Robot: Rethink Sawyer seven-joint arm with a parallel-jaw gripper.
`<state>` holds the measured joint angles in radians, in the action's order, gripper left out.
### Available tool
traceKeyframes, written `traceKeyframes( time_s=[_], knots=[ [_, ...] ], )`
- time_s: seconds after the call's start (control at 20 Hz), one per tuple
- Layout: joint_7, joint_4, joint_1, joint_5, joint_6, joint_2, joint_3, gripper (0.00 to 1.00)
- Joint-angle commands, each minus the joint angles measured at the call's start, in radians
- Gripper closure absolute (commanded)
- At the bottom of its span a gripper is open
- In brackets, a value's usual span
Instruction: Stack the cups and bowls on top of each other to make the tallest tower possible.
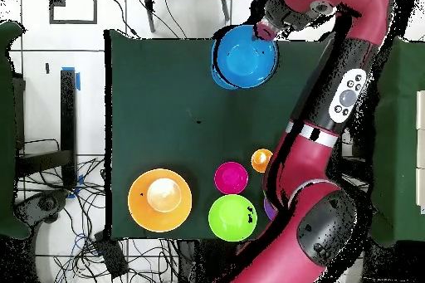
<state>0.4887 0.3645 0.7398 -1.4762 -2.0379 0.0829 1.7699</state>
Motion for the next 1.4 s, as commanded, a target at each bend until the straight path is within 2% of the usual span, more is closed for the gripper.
traceKeyframes(
  time_s=[0.05, 0.2, 0.3, 0.4, 0.85, 1.1, 1.4],
  knots=[
    [0.333, -0.004, -0.083, -0.126, -0.074, 0.116, -0.274, 1.00],
    [0.328, -0.015, -0.085, -0.119, -0.067, 0.105, -0.289, 1.00],
    [0.323, -0.036, -0.096, -0.139, -0.083, 0.103, -0.292, 1.00],
    [0.327, -0.032, -0.098, -0.123, -0.070, 0.103, -0.305, 1.00],
    [0.405, 0.035, -0.082, 0.022, -0.048, 0.103, -0.389, 1.00],
    [0.419, 0.027, -0.094, 0.063, -0.036, 0.095, -0.413, 1.00],
    [0.430, 0.024, -0.091, 0.144, -0.038, 0.077, -0.427, 1.00]
  ],
)
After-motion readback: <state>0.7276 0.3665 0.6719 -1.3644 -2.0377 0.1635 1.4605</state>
